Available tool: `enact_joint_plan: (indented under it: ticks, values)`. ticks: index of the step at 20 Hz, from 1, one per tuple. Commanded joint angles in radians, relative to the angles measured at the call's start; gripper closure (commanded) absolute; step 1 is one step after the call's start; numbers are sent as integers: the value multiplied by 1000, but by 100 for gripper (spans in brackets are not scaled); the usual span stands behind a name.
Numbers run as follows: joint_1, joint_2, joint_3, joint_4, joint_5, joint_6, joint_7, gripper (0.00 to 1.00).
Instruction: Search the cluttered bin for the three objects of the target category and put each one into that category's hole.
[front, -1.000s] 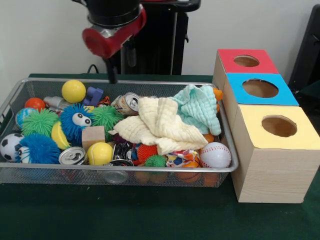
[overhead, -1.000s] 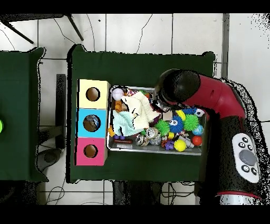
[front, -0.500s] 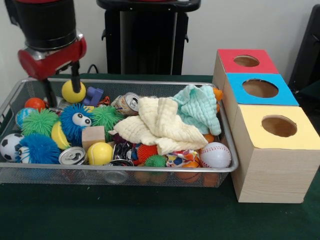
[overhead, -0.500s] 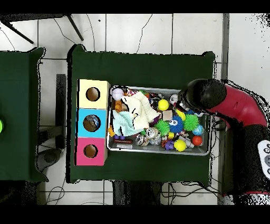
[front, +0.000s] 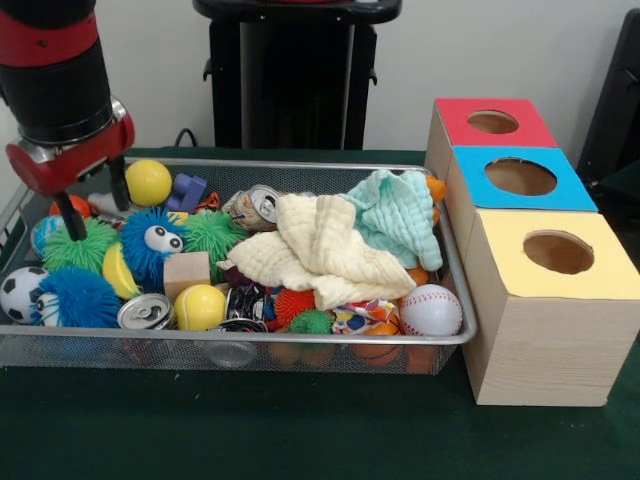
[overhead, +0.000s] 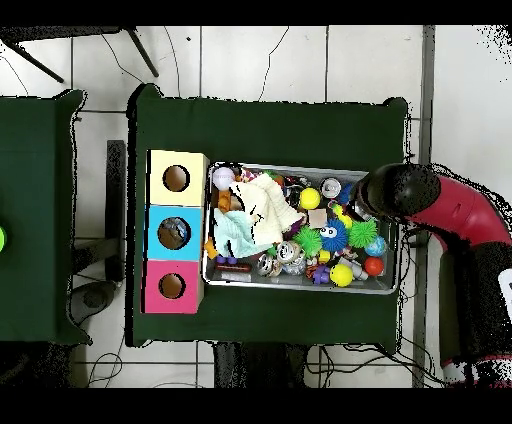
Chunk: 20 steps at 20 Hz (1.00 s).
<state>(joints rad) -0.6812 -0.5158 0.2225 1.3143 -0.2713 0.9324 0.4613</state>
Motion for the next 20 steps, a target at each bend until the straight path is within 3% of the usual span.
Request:
enact_joint_plan:
  ticks: [1, 10, 20]
  values:
    - [-8, 74, 143, 25, -81, -54, -146, 0]
    - [-21, 82, 160, 45, -114, -15, -116, 0]
    - [7, 87, 111, 34, -167, 82, -73, 0]
